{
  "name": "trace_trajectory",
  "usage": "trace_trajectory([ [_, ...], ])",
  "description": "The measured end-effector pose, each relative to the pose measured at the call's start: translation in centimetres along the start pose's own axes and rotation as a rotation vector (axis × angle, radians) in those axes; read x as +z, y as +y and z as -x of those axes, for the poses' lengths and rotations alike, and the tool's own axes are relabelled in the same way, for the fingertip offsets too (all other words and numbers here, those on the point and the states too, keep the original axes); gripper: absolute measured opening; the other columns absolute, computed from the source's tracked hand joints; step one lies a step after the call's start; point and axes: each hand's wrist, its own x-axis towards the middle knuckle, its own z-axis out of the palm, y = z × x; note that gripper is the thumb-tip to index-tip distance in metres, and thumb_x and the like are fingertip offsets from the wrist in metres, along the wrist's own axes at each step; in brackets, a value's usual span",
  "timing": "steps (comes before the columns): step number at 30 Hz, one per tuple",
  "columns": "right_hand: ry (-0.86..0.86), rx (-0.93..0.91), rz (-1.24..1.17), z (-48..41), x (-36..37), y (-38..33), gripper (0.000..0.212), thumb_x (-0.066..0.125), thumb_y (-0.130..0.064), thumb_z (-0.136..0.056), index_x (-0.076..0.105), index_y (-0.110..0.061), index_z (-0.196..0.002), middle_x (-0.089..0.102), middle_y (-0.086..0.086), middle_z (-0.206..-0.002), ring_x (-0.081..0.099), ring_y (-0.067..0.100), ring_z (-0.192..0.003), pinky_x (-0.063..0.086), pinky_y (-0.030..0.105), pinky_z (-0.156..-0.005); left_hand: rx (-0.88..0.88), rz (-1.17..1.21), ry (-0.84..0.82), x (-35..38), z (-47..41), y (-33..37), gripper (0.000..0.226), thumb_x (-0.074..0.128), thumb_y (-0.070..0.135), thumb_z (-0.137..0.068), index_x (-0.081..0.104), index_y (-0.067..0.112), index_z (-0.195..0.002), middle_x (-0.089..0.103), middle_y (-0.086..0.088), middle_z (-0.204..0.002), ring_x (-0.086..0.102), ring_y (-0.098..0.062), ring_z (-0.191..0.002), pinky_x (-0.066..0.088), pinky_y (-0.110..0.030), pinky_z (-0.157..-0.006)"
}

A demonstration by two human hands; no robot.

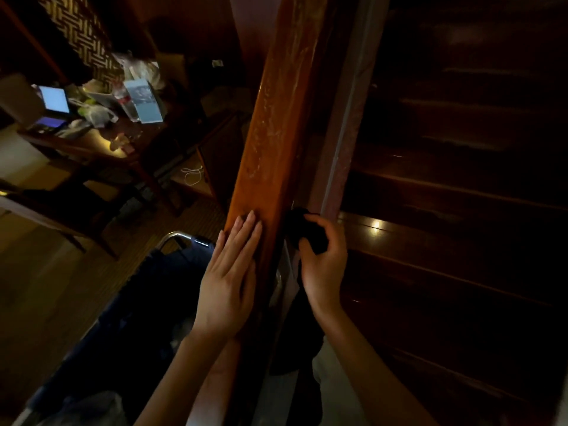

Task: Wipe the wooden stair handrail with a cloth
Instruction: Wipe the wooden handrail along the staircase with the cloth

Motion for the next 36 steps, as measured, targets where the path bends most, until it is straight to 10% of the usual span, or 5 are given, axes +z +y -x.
trace_trajectory([
  [4, -0.05, -0.025, -0.028, -2.6, -0.6, -1.1, 0.046, 0.066, 0.004, -0.081, 0.066, -0.023, -0.118, 0.055, -0.017, -0.114, 0.052, -0.013, -0.108, 0.041, 0.002, -0.085, -0.146, -0.062, 0.06, 0.6, -0.9, 2.1, 0.051, 0.035, 0.02, -0.102, 0.03, 0.008, -0.151, 0.021, -0.002, -0.162, 0.017, -0.024, -0.15, 0.012, -0.034, -0.123],
  [15, -0.232, 0.525, -0.302, -4.4, -1.2, -6.2, 0.016, 0.07, -0.02, -0.09, 0.071, -0.017, -0.106, 0.068, -0.003, -0.113, 0.065, 0.008, -0.103, 0.056, 0.029, -0.088, -0.455, -0.205, 0.031, 1.5, -5.6, 6.6, 0.072, 0.044, 0.035, -0.097, 0.012, 0.005, -0.154, 0.008, -0.011, -0.162, 0.001, -0.021, -0.151, 0.001, -0.032, -0.123],
  [20, -0.197, 0.525, -0.32, -7.7, -0.9, -7.8, 0.022, 0.071, -0.006, -0.087, 0.067, -0.012, -0.107, 0.069, 0.004, -0.11, 0.068, 0.014, -0.1, 0.058, 0.029, -0.085, -0.239, -0.272, 0.032, 1.0, -8.4, 6.5, 0.064, 0.045, 0.023, -0.097, 0.019, -0.006, -0.148, 0.015, -0.019, -0.157, 0.004, -0.027, -0.151, 0.004, -0.038, -0.123],
  [30, -0.098, 0.623, -0.402, -9.5, 1.0, -8.7, 0.019, 0.069, -0.009, -0.089, 0.066, -0.027, -0.096, 0.069, 0.003, -0.107, 0.067, 0.024, -0.102, 0.057, 0.041, -0.088, -0.591, -0.24, -0.006, 1.0, -7.4, 5.6, 0.078, 0.032, 0.05, -0.098, 0.006, 0.003, -0.154, 0.005, -0.011, -0.163, 0.001, -0.02, -0.151, -0.001, -0.032, -0.123],
  [36, -0.002, 0.322, -0.452, -19.6, 2.8, -13.3, 0.017, 0.059, -0.01, -0.096, 0.058, -0.02, -0.109, 0.057, -0.005, -0.112, 0.063, 0.007, -0.097, 0.057, 0.02, -0.077, -0.601, -0.233, -0.014, 0.9, -7.6, 5.8, 0.09, 0.032, 0.063, -0.093, 0.006, 0.002, -0.154, 0.006, -0.011, -0.161, 0.0, -0.018, -0.15, 0.003, -0.033, -0.121],
])
